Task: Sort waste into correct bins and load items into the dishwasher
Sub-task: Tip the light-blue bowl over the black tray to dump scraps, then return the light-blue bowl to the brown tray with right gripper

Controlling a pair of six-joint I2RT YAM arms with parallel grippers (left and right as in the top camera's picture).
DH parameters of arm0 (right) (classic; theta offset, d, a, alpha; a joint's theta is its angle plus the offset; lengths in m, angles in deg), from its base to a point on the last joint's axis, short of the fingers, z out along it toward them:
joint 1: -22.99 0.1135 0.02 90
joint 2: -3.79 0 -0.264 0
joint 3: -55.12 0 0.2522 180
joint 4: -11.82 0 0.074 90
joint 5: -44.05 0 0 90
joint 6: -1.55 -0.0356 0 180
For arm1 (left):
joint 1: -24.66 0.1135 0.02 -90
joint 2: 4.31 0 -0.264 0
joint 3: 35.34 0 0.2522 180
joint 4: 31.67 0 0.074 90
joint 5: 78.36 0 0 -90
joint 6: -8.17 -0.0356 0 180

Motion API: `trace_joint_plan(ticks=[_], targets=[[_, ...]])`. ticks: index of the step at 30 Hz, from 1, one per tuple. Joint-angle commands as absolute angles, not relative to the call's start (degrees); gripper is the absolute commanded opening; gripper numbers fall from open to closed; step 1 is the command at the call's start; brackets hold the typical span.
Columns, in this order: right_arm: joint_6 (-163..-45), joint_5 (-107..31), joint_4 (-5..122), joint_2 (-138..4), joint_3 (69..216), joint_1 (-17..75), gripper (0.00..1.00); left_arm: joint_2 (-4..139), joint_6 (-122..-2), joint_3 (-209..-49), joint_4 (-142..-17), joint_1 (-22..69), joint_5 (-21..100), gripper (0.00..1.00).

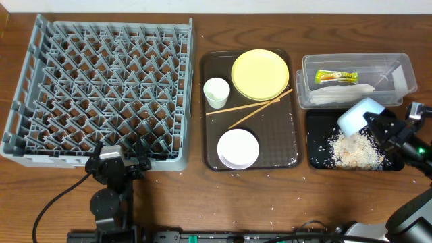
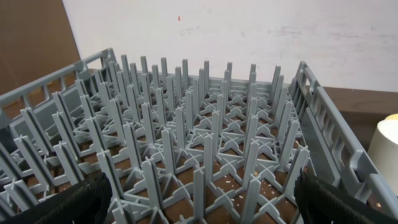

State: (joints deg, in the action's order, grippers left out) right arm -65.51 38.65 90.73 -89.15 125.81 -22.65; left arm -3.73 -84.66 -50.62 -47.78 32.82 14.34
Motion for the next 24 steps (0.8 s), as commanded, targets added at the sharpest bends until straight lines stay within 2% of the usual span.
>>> trace_joint_plan(ticks=[1,7,24], targets=[[-69.42,43.45,90.01,-88.78,125.76,-24.93,0.01,-4.08,-84.62,-49.33,-49.22,33.11,14.03,0.95],[-73.48,43.45,90.23,-88.78,125.76,-27.22,0.01,-4.08,-84.62,-49.33,-49.22,33.11,14.03,0.95],[-73.44,43.43,89.77,-88.78,125.76,-27.40,0.01,-4.08,-84.62,-49.33,-49.22,33.11,14.03,0.95]])
